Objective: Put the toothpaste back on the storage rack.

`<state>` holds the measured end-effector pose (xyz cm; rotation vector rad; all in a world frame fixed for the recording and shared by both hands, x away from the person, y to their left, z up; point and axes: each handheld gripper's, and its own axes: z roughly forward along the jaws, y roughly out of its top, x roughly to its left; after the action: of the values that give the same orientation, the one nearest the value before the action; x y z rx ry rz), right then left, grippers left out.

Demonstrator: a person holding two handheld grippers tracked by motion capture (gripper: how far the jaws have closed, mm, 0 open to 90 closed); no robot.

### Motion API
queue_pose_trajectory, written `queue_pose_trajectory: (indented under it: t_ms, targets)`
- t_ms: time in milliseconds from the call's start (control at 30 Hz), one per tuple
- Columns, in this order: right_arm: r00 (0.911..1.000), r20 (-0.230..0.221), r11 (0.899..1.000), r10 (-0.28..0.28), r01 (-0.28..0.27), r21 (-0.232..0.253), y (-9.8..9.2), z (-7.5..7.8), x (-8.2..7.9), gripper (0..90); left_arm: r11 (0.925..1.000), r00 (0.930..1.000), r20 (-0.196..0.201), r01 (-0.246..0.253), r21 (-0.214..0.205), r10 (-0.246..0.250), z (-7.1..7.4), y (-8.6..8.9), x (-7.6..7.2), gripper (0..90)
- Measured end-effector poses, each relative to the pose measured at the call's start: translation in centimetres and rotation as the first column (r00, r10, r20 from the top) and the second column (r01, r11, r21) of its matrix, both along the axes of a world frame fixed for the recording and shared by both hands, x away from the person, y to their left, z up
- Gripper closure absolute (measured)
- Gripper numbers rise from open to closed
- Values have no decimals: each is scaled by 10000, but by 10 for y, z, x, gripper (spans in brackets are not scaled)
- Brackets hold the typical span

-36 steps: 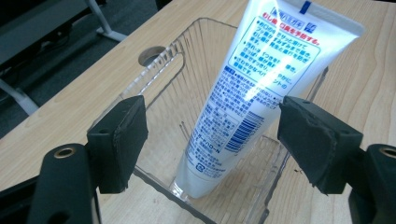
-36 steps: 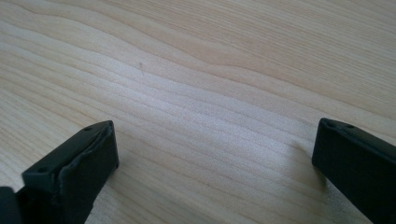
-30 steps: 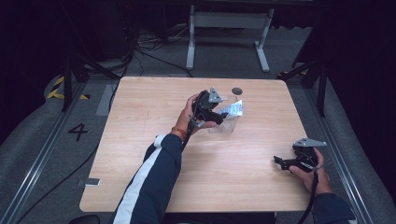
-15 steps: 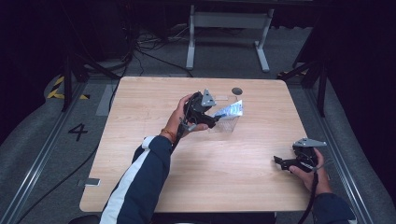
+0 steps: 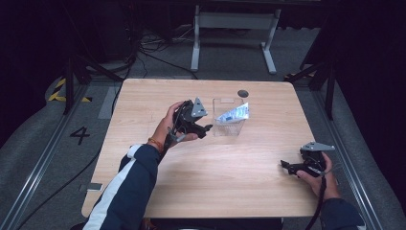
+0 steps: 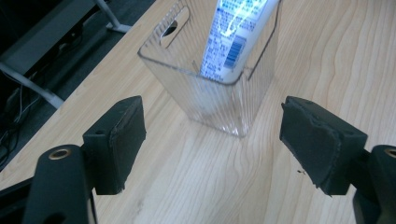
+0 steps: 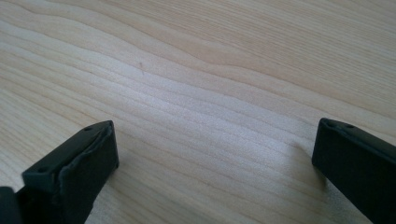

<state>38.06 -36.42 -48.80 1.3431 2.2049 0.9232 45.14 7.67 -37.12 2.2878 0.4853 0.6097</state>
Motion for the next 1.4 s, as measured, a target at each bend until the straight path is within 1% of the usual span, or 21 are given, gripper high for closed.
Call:
queue_pose_trajectory:
  t_ms: [67,133,167,233,267,367,433,500,600,633,667,733,800,933,1000,1033,1100,1200,1233,1367,1400]
  targets:
    - [10000,-2,10000,-1,1,0,0,0,0,5,9996,10000,-21,-22,265,22,-2,5,-2,229]
    - [10000,5,10000,6,-6,-4,0,0,0,5,9992,10000,-7,-96,381,96,-4,11,-4,228]
    - [10000,6,10000,5,-5,-3,0,0,0,5,9991,9999,-14,-111,418,112,-5,15,-4,228]
    - [10000,-1,10000,0,0,0,0,0,0,5,9989,9996,179,-220,416,213,-7,21,-8,238]
    - [10000,11,10000,5,-5,-7,0,0,0,5,9988,9996,194,-224,425,216,-7,24,-10,244]
    - [10000,5,10000,-3,3,-5,0,0,0,5,9971,9994,207,-298,696,284,-8,34,-15,240]
    - [10000,7,10000,-4,4,-3,0,0,0,5,9965,9995,101,-321,775,314,-8,39,-18,234]
    - [10000,9,10000,-6,6,-3,0,0,0,5,9947,9988,284,-420,936,395,-8,46,-23,233]
    - [10000,9,10000,-8,8,-2,0,0,0,5,9936,9987,247,-471,1022,448,-9,54,-28,233]
    - [10000,15,10000,-10,10,-4,0,0,0,5,9932,9984,307,-498,1049,468,-10,57,-30,233]
    - [10000,29,10000,-9,9,-10,0,0,0,5,9926,9986,240,-495,1106,472,-11,61,-31,232]
    - [10000,29,10000,14,-14,-29,0,0,0,5,9926,9981,281,-572,1071,545,-14,66,-35,233]
    - [10000,30,10000,14,-14,-29,0,0,0,5,9925,9979,213,-632,1045,613,-17,73,-39,233]
    - [10000,29,10000,-4,4,-11,0,0,-1,5,9913,9976,101,-688,1122,681,-22,81,-44,233]
    - [10000,24,10000,-9,9,-8,0,0,-1,5,9887,9972,104,-754,1294,747,-27,86,-48,233]
    - [10000,29,10000,-5,5,-9,0,0,-1,5,9872,9967,26,-808,1377,812,-29,89,-50,232]
    - [10000,30,10000,-12,12,1,0,0,-1,5,9874,9960,-50,-874,1318,888,-33,94,-52,232]
    - [10000,26,10000,-8,8,-9,0,0,-1,5,9857,9947,-140,-988,1366,1016,-40,103,-57,231]
    - [10000,29,10000,-2,2,-9,0,0,-1,5,9841,9940,-212,-1030,1446,1071,-42,106,-59,231]
    - [10000,27,10000,-11,11,3,0,0,-1,5,9822,9924,-272,-1145,1486,1198,-49,115,-63,229]
    - [10000,27,10000,-11,11,3,0,0,-1,5,9800,9915,-350,-1180,1604,1251,-52,120,-66,229]
